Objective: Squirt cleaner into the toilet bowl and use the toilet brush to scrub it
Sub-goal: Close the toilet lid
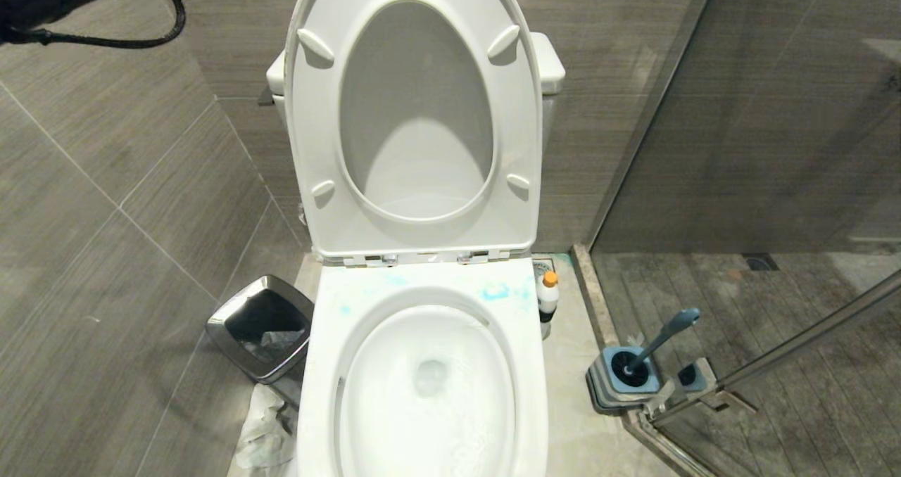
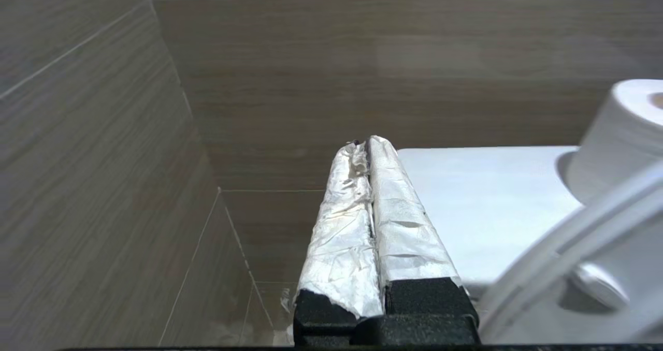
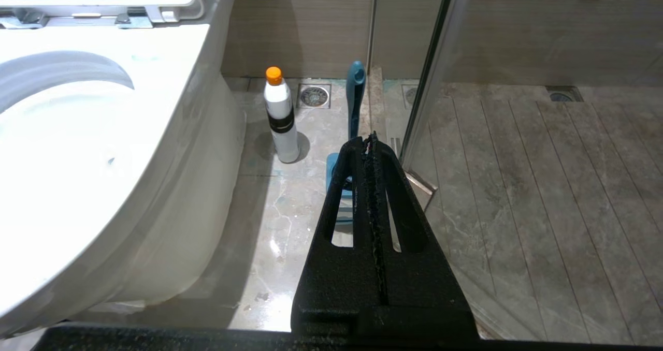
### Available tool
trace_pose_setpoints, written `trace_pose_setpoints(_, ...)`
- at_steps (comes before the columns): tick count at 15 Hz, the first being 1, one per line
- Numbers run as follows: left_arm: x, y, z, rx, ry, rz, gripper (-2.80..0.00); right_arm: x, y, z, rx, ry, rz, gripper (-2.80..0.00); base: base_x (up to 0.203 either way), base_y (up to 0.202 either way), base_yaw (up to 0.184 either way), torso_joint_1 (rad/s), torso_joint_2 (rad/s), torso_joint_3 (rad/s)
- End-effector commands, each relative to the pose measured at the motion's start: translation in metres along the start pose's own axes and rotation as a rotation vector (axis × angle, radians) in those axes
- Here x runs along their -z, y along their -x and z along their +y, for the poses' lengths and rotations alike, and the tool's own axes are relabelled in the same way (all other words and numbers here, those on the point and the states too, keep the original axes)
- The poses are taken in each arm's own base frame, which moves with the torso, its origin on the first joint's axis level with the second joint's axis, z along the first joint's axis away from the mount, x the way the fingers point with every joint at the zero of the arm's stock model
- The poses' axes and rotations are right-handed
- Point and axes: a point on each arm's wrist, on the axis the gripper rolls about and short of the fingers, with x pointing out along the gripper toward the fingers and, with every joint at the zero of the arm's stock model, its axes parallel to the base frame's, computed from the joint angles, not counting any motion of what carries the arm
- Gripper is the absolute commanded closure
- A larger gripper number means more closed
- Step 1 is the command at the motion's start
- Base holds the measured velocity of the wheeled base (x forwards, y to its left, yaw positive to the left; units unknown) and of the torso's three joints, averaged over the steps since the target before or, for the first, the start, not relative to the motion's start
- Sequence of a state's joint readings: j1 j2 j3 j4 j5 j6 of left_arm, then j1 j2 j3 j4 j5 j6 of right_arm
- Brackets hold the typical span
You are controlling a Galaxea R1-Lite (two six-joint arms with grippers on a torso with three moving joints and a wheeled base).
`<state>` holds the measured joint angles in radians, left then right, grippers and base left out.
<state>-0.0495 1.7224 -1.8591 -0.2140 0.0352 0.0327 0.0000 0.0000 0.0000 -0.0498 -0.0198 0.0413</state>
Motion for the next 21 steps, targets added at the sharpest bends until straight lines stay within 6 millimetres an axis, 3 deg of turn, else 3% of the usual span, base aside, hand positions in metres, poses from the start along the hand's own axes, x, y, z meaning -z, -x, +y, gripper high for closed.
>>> trace_pose_setpoints(1, -0.032, 0.04, 0.002, 0.048, -0.007, -0.053, 0.0, 0.006, -0.001, 0.0, 0.001, 0.0, 0.021, 0.0, 0.0, 0.0, 0.0, 0.0, 0.0, 0.0)
trace_pose_setpoints(6, -0.024, 0.096, -0.006, 0.166, -0.01, 0.03, 0.0, 0.006, -0.001, 0.0, 0.001, 0.0, 0.02, 0.0, 0.0, 0.0, 0.0, 0.0, 0.0, 0.0)
trace_pose_setpoints(8, -0.017, 0.108, -0.009, 0.207, -0.003, 0.082, 0.0, 0.006, -0.001, 0.0, 0.001, 0.0, 0.021, 0.0, 0.0, 0.0, 0.0, 0.0, 0.0, 0.0)
trace_pose_setpoints(12, -0.006, 0.103, -0.011, 0.275, 0.0, 0.116, 0.0, 0.006, -0.001, 0.0, 0.001, 0.0, 0.021, 0.0, 0.0, 0.0, 0.0, 0.0, 0.0, 0.0)
trace_pose_setpoints(16, 0.023, 0.088, -0.018, 0.445, 0.027, 0.198, 0.0, 0.006, -0.001, 0.0, 0.001, 0.0, 0.02, 0.0, 0.0, 0.0, 0.0, 0.0, 0.0, 0.0)
trace_pose_setpoints(19, 0.039, 0.059, -0.021, 0.499, 0.046, 0.224, 0.0, 0.006, -0.001, 0.0, 0.001, 0.0, 0.02, 0.0, 0.0, 0.0, 0.0, 0.0, 0.0, 0.0)
trace_pose_setpoints(21, 0.033, 0.032, -0.023, 0.5, 0.078, 0.18, 0.0, 0.006, -0.001, 0.0, 0.001, 0.0, 0.019, 0.0, 0.0, 0.0, 0.0, 0.0, 0.0, 0.0)
